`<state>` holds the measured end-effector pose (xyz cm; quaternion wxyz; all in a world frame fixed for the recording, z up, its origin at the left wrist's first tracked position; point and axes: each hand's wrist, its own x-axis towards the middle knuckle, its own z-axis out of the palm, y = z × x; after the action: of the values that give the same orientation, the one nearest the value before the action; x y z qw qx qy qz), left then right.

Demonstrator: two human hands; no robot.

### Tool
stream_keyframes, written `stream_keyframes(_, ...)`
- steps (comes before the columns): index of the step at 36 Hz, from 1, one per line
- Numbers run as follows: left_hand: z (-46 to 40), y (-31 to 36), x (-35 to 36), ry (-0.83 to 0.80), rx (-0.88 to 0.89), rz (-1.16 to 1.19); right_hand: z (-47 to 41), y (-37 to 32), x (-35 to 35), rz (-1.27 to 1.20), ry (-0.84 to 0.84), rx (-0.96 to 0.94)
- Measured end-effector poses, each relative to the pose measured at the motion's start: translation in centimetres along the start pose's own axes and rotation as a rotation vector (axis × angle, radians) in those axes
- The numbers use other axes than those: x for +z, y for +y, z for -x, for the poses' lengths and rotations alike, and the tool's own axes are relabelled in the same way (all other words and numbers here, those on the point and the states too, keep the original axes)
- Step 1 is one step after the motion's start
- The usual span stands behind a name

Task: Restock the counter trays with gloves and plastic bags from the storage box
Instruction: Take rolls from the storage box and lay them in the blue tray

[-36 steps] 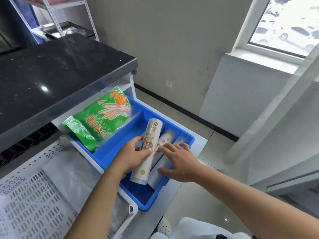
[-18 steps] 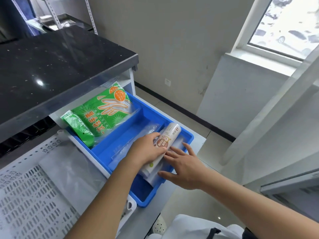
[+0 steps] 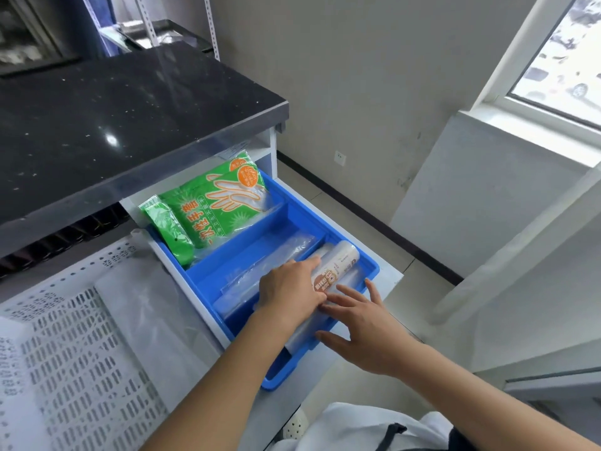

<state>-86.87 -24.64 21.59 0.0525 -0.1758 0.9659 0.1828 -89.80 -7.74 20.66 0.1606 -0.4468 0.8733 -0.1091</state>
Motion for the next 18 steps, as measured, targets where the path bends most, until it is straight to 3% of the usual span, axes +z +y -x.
stream_keyframes(9, 0.2, 0.0, 1.4, 0.06, -0.062, -0.029, 0.5, 2.0, 0.0, -0.063, -0.02, -0.104)
stream_keyframes(12, 0.3, 0.0, 0.8, 0.008, -0.078, -0.016, 0.7, 2.6, -0.3, -0.115, -0.029, -0.134)
stream_keyframes(15, 1.1, -0.1, -0.3, 0.0, -0.12, 0.264, 0.9, 3.3, -1.1, -0.214, -0.017, -0.137)
stream_keyframes(18, 3.8, -0.5, -1.3, 0.247, -0.183, 0.531, 1.3, 3.9, -2.4, -0.258, -0.011, -0.148)
